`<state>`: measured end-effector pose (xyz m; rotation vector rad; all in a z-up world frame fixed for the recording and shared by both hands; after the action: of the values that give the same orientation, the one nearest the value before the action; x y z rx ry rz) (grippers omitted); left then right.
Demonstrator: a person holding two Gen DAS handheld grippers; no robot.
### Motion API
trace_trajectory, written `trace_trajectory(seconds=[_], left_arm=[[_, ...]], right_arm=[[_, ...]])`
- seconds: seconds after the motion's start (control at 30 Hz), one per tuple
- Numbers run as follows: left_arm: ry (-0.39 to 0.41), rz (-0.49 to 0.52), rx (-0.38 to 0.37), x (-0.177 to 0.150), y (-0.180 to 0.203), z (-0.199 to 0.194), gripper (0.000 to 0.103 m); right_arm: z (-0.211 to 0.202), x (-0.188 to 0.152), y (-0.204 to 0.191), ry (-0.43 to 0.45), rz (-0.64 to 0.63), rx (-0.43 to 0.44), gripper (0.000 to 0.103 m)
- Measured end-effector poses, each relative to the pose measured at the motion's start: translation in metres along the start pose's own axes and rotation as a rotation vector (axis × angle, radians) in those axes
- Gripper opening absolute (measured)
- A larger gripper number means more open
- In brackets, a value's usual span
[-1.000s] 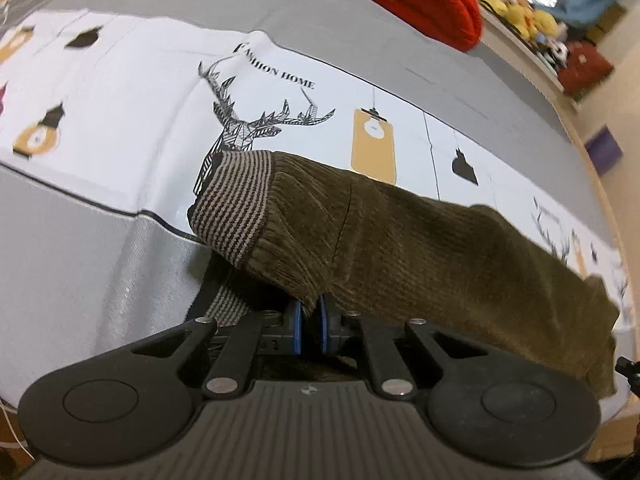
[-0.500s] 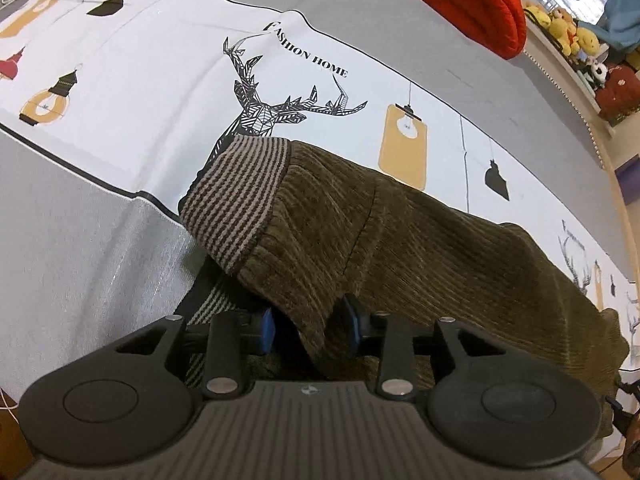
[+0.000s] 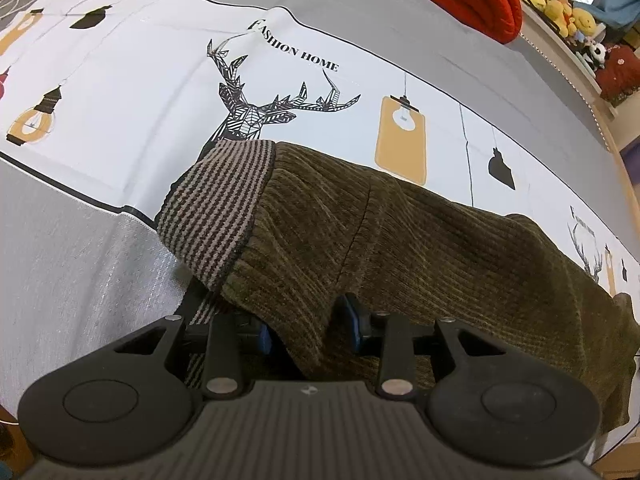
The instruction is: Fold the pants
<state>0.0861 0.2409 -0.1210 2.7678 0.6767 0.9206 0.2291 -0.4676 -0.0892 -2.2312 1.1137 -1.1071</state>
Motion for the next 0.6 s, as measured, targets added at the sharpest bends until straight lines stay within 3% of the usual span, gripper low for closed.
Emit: trace_trajectory(seconds=[0.03, 0.1, 0.13, 0.27, 0.4, 0.6], left_arm=[[-0.001, 0.001, -0.001, 0.000, 0.000, 0.000, 0.039], [-0.003, 0.001, -0.005, 0.001, -0.001, 0.001, 0.039], [-0.004, 0.002, -0.007, 0.002, -0.001, 0.002, 0.039], [-0.005, 0.003, -0.006, 0.002, 0.001, 0.003, 0.040], [-0.006, 0.025, -0.009, 0.002, 0.006, 0.004, 0.043], [-0.009, 0.028, -0.006, 0.002, 0.006, 0.005, 0.043]], right_arm=[[-0.008, 0.005, -0.015, 0.035, -0.018, 0.104, 0.039], [-0.023, 0.009, -0.034, 0.121, -0.100, 0.183, 0.037], [-0.022, 0.008, -0.032, 0.123, -0.115, 0.156, 0.037], [0.002, -0.005, 0.004, -0.003, -0.070, -0.097, 0.038], [0.010, -0.011, 0.005, -0.050, -0.049, -0.081, 0.038], [0.031, -0.008, 0.002, -0.030, 0.061, -0.023, 0.039]])
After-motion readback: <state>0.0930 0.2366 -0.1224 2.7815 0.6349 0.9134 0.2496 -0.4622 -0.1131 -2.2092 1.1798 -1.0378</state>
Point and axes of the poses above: each gripper's, at about its wrist camera, not at the fingertips, and z roughly the way its jaws point, y to its right, x to its top, the point moved 5 cm from there along z, roughly the way its jaws point, and after that the axes turned 9 degrees about y, right-handed, at the moved point
